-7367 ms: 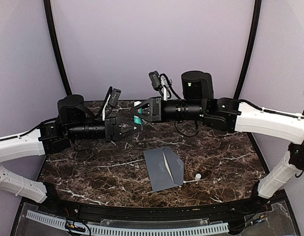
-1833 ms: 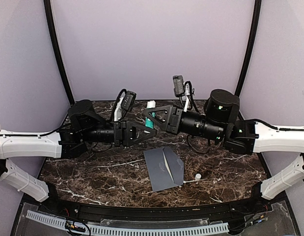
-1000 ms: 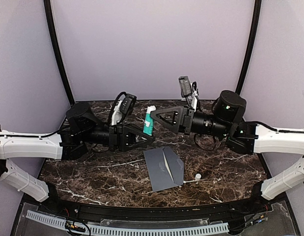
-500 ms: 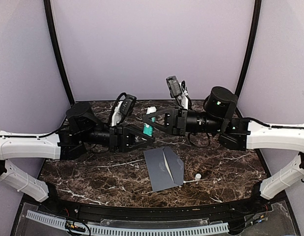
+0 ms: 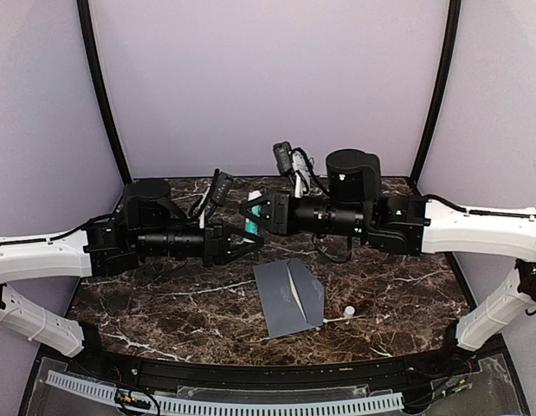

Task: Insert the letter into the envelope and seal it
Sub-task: Unscrew the solid glue.

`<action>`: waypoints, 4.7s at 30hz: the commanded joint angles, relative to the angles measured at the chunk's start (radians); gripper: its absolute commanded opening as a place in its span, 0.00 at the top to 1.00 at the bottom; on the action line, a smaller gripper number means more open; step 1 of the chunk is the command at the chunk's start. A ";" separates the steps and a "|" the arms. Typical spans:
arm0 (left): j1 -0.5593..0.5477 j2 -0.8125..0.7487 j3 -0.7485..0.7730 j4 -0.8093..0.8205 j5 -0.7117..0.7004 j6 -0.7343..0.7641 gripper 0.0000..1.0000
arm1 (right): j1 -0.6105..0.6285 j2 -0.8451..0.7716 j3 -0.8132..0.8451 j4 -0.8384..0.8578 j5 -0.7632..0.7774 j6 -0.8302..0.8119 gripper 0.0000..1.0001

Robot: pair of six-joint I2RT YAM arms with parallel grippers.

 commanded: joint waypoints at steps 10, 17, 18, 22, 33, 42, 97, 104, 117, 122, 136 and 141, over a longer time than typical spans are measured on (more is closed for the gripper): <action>-0.013 0.010 0.038 -0.175 -0.299 0.006 1.00 | 0.126 0.194 0.234 -0.312 0.295 0.111 0.95; -0.012 -0.043 -0.008 -0.074 -0.221 -0.029 0.69 | 0.122 0.119 0.170 -0.279 0.331 0.114 0.92; -0.013 -0.056 -0.013 -0.059 -0.204 -0.034 0.55 | 0.117 0.103 0.154 -0.270 0.331 0.112 0.92; -0.011 -0.064 -0.014 -0.002 -0.054 -0.033 0.33 | 0.080 0.017 0.063 -0.205 0.294 0.103 0.91; -0.011 -0.027 0.025 0.145 0.260 -0.084 0.28 | -0.038 -0.190 -0.198 0.260 -0.217 -0.018 0.87; -0.016 0.051 0.050 0.318 0.412 -0.170 0.31 | -0.038 -0.178 -0.213 0.414 -0.374 0.012 0.87; -0.020 0.059 -0.011 0.372 0.424 -0.198 0.66 | -0.046 -0.187 -0.221 0.397 -0.308 0.038 0.90; -0.020 0.061 -0.009 0.385 0.415 -0.199 0.72 | -0.046 -0.176 -0.216 0.398 -0.327 0.041 0.90; -0.018 0.052 -0.020 0.401 0.376 -0.199 0.87 | -0.046 -0.161 -0.202 0.348 -0.303 0.023 0.91; -0.018 0.040 -0.027 0.367 0.314 -0.184 0.94 | -0.040 -0.139 -0.172 0.264 -0.260 -0.003 0.93; -0.018 -0.033 -0.032 0.155 0.018 -0.113 0.98 | 0.038 -0.032 -0.042 -0.045 0.092 0.009 0.95; -0.018 -0.042 -0.015 0.048 -0.077 -0.090 0.99 | 0.070 0.021 0.007 -0.114 0.223 0.084 0.96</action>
